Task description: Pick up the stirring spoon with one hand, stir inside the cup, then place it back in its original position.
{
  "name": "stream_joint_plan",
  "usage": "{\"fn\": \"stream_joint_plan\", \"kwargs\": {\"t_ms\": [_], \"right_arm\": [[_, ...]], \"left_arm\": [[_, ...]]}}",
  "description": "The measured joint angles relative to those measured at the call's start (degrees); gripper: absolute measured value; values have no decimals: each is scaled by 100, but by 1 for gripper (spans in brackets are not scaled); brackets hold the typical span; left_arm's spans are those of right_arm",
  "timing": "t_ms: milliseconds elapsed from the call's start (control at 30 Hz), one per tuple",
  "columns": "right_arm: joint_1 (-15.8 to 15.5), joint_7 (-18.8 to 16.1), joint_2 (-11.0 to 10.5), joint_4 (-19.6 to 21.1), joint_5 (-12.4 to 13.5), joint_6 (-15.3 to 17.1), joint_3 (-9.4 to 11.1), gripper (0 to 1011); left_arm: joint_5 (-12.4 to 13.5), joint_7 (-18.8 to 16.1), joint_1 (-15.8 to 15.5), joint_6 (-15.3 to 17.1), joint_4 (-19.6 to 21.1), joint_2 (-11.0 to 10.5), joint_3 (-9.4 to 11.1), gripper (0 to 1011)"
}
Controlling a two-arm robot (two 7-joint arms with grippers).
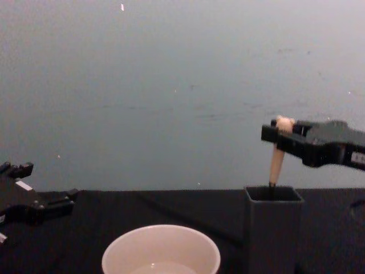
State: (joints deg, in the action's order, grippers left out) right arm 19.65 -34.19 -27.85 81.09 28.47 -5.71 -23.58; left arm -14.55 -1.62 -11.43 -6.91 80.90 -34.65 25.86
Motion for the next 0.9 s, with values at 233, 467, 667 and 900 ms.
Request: {"fn": "stream_joint_plan", "kwargs": {"t_ms": [233,467,667,900], "right_arm": [[58,-185,-96,211,83,-209,135,214],[142,-336,-139,401,267,-388,253,214],[316,-421,-15,328,311,-509,192,214],[576,-520,284,60,284,-585,-71,214]], "left_arm": [[0,0,0,0,0,0,0,1001],[0,0,0,0,0,0,0,1001],[0,0,0,0,0,0,0,1001],[0,0,0,0,0,0,0,1001]]}}
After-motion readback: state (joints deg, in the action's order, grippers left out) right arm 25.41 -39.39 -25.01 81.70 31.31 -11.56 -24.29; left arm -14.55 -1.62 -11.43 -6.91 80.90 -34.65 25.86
